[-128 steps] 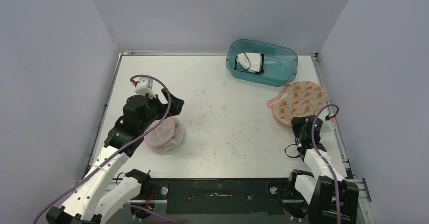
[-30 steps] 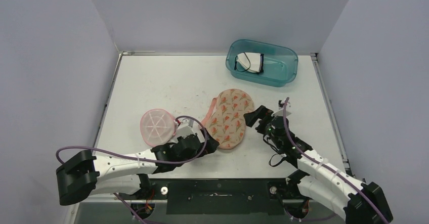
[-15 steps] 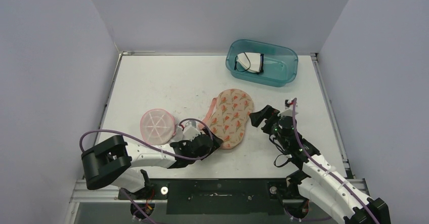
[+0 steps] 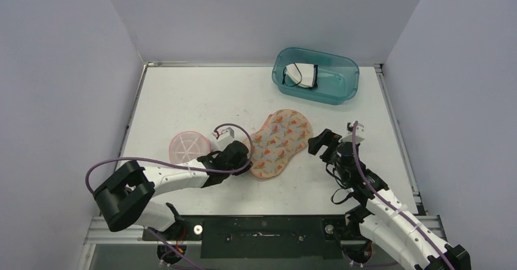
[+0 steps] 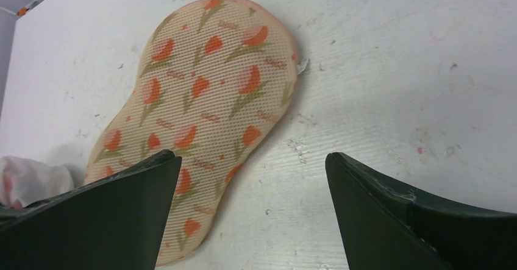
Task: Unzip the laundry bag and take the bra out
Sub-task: Adjust the laundry bag at the center of the board.
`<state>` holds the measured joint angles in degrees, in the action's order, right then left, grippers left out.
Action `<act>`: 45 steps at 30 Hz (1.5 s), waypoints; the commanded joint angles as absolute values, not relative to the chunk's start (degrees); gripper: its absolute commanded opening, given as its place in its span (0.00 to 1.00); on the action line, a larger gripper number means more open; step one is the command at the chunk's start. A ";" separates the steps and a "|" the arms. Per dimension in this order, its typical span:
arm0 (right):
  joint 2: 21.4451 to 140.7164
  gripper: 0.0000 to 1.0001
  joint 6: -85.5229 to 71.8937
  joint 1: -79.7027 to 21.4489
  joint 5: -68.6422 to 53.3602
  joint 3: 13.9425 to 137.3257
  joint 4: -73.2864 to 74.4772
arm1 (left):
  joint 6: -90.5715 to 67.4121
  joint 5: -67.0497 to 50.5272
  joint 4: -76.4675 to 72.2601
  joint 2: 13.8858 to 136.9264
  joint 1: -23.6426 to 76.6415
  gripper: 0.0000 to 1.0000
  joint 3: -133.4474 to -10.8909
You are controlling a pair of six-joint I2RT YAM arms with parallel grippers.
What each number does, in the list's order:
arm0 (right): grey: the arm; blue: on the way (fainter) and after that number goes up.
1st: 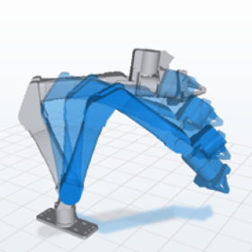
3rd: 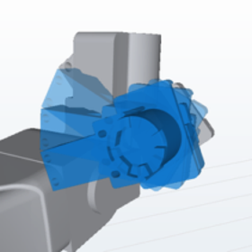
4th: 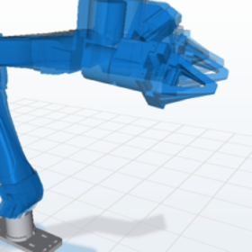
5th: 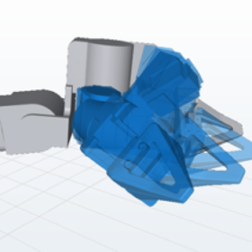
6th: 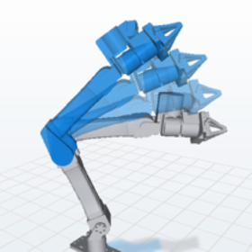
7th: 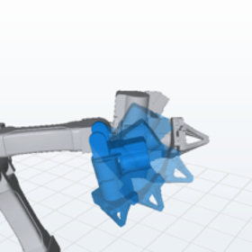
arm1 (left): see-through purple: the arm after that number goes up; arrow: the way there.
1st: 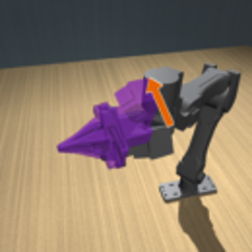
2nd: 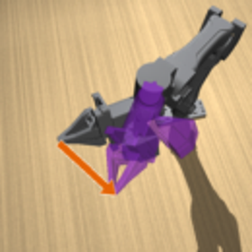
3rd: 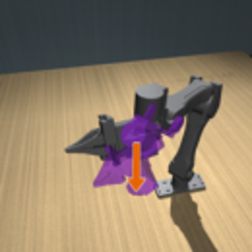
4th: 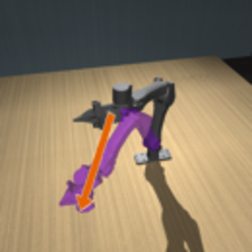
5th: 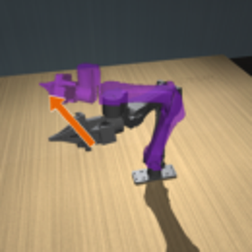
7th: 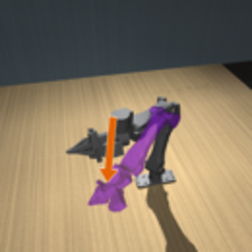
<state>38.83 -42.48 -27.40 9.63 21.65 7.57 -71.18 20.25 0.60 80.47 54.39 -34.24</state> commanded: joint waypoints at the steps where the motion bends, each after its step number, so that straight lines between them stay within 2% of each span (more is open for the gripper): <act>1: 37.91 0.93 -41.28 -27.09 17.47 23.31 8.65 | -54.19 16.46 11.15 78.55 48.55 0.00 -39.33; 6: 36.82 0.93 -40.29 -27.00 17.81 21.63 5.87 | -39.18 13.88 22.55 83.49 42.54 0.00 -49.75; 9: 38.10 0.93 -38.74 -26.90 11.77 21.39 3.75 | -30.42 4.83 25.15 90.09 38.94 0.00 -56.03; 12: 38.89 0.93 -37.85 -26.84 6.88 21.22 2.98 | -24.02 5.15 29.43 95.04 38.54 0.00 -61.87; 16: 35.51 0.93 -36.01 -26.74 2.68 20.05 3.27 | -17.11 5.39 33.79 99.74 38.19 0.10 -67.83; 20: 31.86 0.93 -34.87 -26.72 0.45 20.32 6.57 | -11.33 5.04 35.05 102.42 37.97 0.16 -71.57; 21: 31.02 0.93 -34.79 -26.80 0.44 20.38 7.48 | -10.95 6.08 34.96 102.43 37.86 0.20 -71.72; 22: 30.26 0.94 -34.68 -26.77 -0.35 20.43 8.35 | -10.98 7.51 34.75 102.14 37.68 0.29 -71.84; 24: 28.46 0.95 -34.47 -26.78 -1.11 20.54 10.36 | -12.32 9.50 33.71 100.55 37.45 0.52 -71.72; 25: 27.54 0.96 -34.47 -26.74 -0.71 20.49 11.30 | -13.49 10.13 33.15 99.31 37.44 0.60 -71.58; 27: 25.60 0.97 -34.68 -26.80 -0.25 20.39 12.99 | -17.25 10.94 32.71 95.90 37.56 0.67 -71.04; 28: 24.68 0.91 -35.35 -26.81 -0.19 20.37 13.50 | -19.78 11.28 32.51 93.92 37.79 0.69 -70.35; 29: 23.79 0.90 -35.97 -26.80 -0.18 20.25 13.80 | -22.57 12.12 32.03 91.28 38.22 0.70 -69.06; 34: 23.16 0.90 -44.38 -26.79 9.42 18.16 12.06 | -42.86 20.17 24.56 74.45 45.33 0.77 -56.14; 37: 26.68 0.90 -44.71 -26.57 10.37 18.11 8.92 | -54.71 23.26 17.72 67.57 52.62 0.78 -46.72; 39: 31.63 0.90 -45.08 -26.33 11.53 19.05 6.27 | -59.97 26.88 13.10 65.08 59.33 0.83 -43.14; 41: 35.55 0.90 -44.69 -26.08 12.45 19.05 2.73 | -61.99 30.94 10.03 63.81 64.09 0.85 -41.11; 45: 41.75 0.90 -43.58 -24.55 12.24 15.78 -13.27 | -63.61 39.40 4.64 64.55 73.21 0.86 -38.83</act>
